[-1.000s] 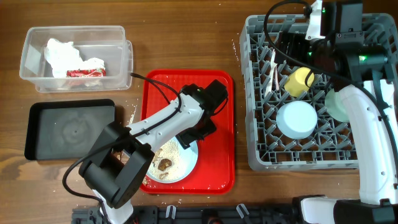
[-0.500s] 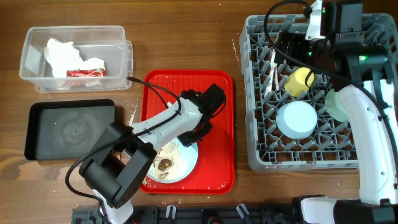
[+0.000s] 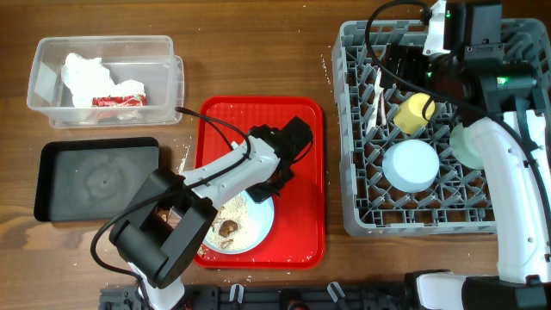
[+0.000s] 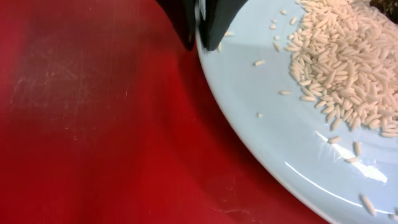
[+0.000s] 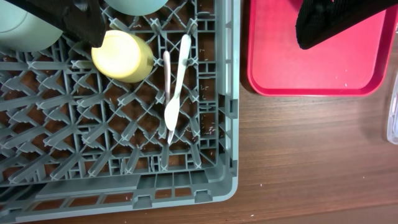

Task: Sort waste into correct bins and load items into the dishwasher rack
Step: 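Reach the left gripper to the light-blue plate and grasp its rim, then lift the plate with the left gripper and carry it over the black tray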

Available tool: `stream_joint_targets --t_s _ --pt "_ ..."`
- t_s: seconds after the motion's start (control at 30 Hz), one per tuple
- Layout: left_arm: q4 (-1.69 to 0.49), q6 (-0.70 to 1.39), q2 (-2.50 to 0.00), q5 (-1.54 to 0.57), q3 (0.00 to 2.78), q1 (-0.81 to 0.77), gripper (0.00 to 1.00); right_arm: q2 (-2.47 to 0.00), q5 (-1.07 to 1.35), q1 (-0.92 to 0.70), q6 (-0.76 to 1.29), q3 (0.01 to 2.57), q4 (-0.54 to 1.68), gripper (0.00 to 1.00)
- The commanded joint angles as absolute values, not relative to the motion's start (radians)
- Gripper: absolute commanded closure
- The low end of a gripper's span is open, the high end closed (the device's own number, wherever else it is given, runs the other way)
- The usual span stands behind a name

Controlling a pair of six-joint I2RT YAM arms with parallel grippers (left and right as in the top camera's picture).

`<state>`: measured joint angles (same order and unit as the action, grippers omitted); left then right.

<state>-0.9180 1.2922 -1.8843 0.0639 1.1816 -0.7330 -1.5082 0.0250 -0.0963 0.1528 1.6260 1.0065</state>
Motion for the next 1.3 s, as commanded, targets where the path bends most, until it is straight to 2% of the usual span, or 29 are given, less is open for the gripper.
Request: stream_joint_targets --t_s 0.0,0.23,0.43,0.7,0.97,1.27 --pt "-0.905 1.299 -1.897 0.077 1.142 -0.738 0.96 -1.513 0.015 -0.097 0.158 1.641 1.003 0.0" --pt "-0.921 1.297 -1.897 0.068 1.148 -0.74 0.96 -1.513 0.015 -0.097 0.158 1.641 1.003 0.0" --pt "-1.083 1.238 -1.896 0.121 1.265 -0.74 0.96 -1.513 0.015 -0.097 0.158 1.641 1.003 0.0" --pt "-1.159 1.155 -1.897 0.126 1.33 -0.739 0.96 -1.513 0.015 -0.097 0.158 1.641 1.003 0.0" --pt "-1.407 1.15 -1.897 0.263 1.484 -0.739 0.96 -1.513 0.015 -0.097 0.158 1.641 1.003 0.0" --pt "-1.435 1.099 -1.897 0.305 1.506 -0.735 0.96 -1.513 0.015 -0.097 0.157 1.641 1.003 0.0"
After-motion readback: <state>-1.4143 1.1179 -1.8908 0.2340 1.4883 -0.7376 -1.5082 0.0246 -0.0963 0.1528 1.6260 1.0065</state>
